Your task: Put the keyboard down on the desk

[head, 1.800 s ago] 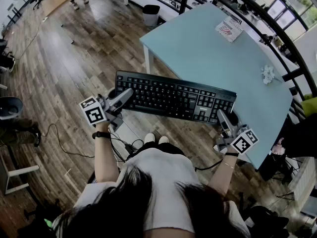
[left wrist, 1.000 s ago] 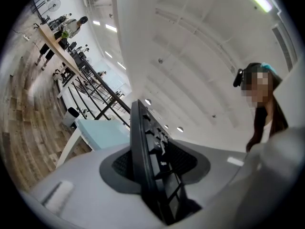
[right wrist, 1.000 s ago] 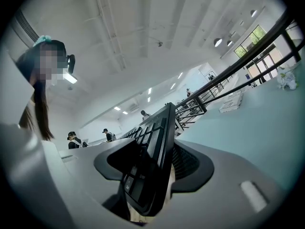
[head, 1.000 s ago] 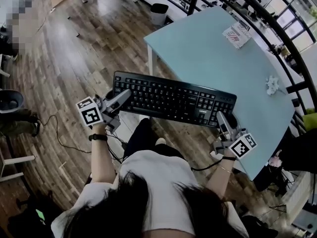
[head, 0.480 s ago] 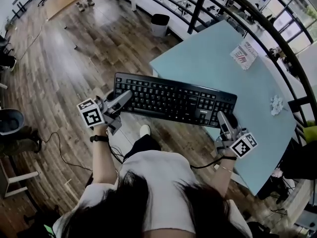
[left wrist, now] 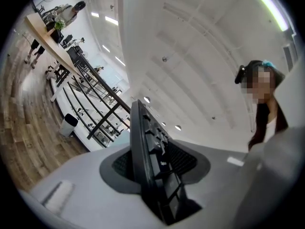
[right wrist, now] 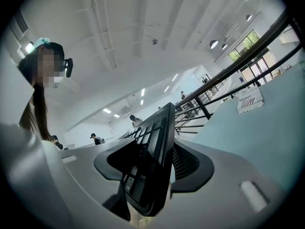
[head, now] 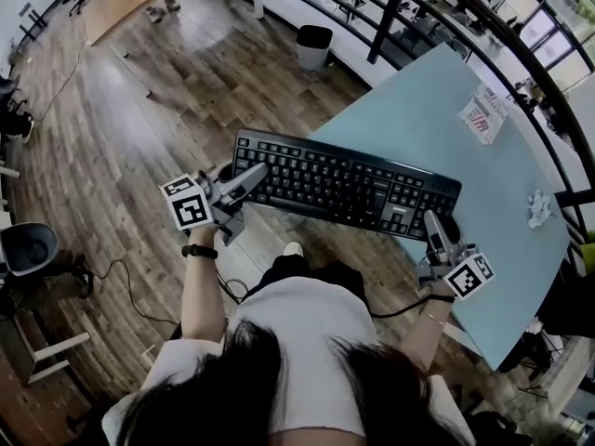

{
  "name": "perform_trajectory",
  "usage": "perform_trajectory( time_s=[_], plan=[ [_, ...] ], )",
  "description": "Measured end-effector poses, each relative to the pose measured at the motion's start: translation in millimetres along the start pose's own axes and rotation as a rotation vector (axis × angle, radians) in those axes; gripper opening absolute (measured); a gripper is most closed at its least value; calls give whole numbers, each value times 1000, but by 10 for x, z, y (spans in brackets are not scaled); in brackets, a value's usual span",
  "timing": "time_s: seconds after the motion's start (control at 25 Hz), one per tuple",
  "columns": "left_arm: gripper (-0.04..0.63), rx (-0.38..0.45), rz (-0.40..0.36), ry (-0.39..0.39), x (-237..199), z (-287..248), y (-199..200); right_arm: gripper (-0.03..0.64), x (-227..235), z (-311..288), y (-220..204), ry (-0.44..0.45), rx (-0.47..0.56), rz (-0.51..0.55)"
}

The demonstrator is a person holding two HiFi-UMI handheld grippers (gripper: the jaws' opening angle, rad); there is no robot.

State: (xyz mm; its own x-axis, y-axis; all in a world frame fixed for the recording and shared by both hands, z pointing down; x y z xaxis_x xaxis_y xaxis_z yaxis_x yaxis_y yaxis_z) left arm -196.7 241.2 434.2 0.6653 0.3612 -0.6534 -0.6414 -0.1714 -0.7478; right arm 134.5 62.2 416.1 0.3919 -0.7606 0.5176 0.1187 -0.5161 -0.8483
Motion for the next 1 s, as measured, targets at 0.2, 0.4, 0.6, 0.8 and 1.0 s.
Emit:
perform_trajectory(
  time_s=[0.2, 0.4, 0.6, 0.8, 1.0],
  plan=[
    [206, -25, 27, -2, -102, -52, -33, 207, 62, -18, -64, -32, -16, -20],
    [206, -47, 51, -20, -247, -99, -175, 207, 134, 36, -194, -72, -23, -30],
    [206, -85, 43, -62, -574, -641, 44, 207, 476, -200, 13, -117, 15, -39],
    [206, -157, 33, -132, -1045, -1658, 365, 207, 1098, -540, 418, -186, 78, -61],
    [206, -237, 24, -208, -1221, -2564, 508, 207, 1570, -506, 727, -276, 138, -92]
  ],
)
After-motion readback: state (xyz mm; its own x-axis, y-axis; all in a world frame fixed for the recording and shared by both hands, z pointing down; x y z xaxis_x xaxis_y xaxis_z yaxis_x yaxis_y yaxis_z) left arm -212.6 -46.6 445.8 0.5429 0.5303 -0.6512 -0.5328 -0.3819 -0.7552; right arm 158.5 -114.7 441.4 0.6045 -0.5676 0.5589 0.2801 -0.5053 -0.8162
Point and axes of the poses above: the fingertips, and each gripper's own axes: z backward along the fingers, x to its right, y out of its top, the point moved 1 cm from there along z, backward along the fingers, and after that the axes turned 6 degrees about -y, right-handed, at the moved point
